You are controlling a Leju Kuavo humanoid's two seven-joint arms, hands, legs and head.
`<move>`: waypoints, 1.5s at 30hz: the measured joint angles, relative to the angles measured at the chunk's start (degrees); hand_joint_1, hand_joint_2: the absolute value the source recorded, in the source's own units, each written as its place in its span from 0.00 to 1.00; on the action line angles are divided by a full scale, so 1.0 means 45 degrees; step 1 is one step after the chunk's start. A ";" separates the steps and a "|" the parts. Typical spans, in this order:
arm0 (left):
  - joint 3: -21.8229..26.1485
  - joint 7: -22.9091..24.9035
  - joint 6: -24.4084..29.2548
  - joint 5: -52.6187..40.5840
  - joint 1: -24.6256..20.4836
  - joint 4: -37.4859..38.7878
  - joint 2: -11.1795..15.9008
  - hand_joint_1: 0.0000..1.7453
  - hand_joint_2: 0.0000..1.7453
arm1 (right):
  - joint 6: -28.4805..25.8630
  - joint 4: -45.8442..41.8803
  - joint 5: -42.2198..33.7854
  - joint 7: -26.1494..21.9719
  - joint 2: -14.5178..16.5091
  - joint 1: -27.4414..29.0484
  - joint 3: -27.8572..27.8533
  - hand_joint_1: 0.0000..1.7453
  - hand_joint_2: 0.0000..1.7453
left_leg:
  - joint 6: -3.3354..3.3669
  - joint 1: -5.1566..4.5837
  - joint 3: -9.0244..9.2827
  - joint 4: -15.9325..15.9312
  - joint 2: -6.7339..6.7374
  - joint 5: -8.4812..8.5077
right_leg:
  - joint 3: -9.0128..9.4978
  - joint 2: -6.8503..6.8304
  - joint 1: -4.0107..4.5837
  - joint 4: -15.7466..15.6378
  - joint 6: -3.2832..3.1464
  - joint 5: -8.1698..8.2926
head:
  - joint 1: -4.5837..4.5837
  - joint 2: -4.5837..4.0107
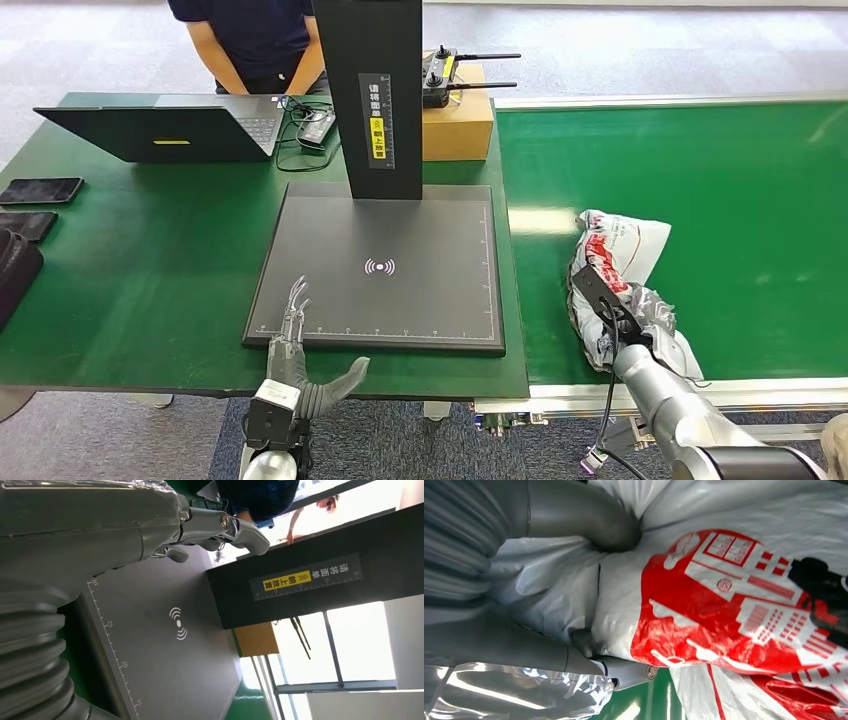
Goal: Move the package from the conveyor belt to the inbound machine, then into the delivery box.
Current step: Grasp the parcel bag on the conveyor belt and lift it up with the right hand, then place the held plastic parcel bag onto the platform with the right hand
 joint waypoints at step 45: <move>-0.0438 0.0000 0.0351 0.0627 -0.0515 -0.0010 0.0197 0.00 1.00 | -0.1615 -0.3579 0.0266 -0.8752 0.4570 -0.0977 0.4059 0.98 1.00 | -0.0017 0.0013 -0.0074 -0.0007 0.0006 0.0012 | -0.0083 0.0008 0.0015 0.0015 -0.0016 -0.0008 | -0.0001 0.0000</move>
